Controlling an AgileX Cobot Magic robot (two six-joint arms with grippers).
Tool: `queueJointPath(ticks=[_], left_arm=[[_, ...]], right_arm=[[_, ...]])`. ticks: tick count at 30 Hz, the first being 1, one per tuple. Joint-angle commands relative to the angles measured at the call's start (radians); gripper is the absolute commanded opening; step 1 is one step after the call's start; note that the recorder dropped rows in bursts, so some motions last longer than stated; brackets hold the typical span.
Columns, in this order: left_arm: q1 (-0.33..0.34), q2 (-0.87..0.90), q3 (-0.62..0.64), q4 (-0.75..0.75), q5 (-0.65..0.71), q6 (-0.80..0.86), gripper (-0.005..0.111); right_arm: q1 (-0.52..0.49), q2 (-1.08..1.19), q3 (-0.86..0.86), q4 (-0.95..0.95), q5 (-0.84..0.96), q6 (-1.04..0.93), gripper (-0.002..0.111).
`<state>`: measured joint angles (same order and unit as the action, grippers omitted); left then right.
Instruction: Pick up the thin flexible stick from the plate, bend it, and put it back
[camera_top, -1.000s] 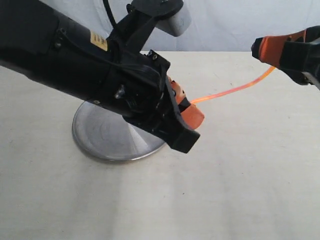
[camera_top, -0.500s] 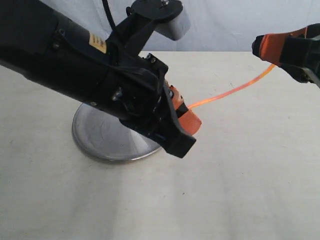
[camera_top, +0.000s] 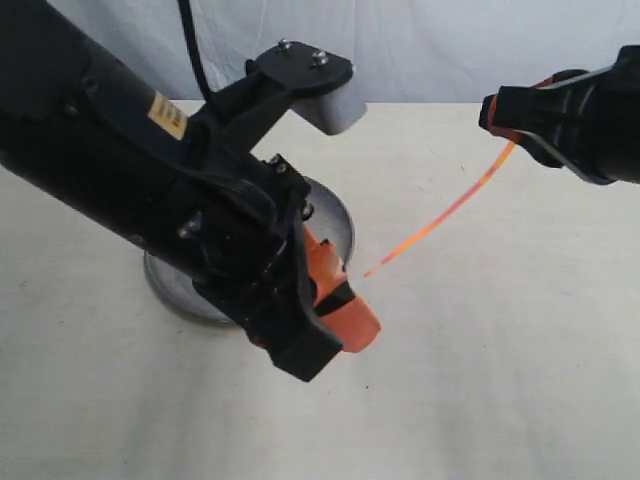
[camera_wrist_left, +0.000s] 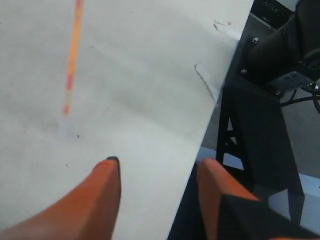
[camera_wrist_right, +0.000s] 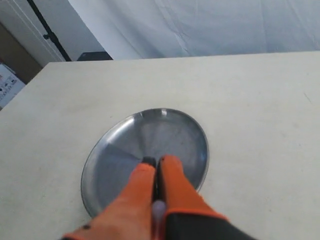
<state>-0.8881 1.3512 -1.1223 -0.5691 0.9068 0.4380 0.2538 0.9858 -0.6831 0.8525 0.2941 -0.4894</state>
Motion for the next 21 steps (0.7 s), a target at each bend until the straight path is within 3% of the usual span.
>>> queueJointPath(ticks=[1, 8, 12, 17, 21], left_arm=[[-0.001, -0.068, 0.002, 0.104, -0.001, -0.077, 0.031], [-0.001, -0.148, 0.002, 0.171, -0.031, -0.114, 0.000], [-0.001, -0.162, 0.004, 0.232, 0.006, -0.146, 0.000], [-0.001, -0.202, 0.085, 0.471, 0.068, -0.401, 0.000], [-0.001, -0.278, 0.189, 0.499, 0.026, -0.491, 0.000]], right_arm=[[-0.001, 0.113, 0.000, 0.057, -0.056, -0.011, 0.000], [0.058, 0.266, -0.010, 0.124, -0.088, -0.083, 0.000], [0.096, 0.298, -0.046, 0.126, -0.116, -0.083, 0.000], [0.107, 0.340, -0.133, 0.117, -0.101, -0.088, 0.000], [0.107, 0.433, -0.212, 0.117, -0.044, -0.107, 0.000]])
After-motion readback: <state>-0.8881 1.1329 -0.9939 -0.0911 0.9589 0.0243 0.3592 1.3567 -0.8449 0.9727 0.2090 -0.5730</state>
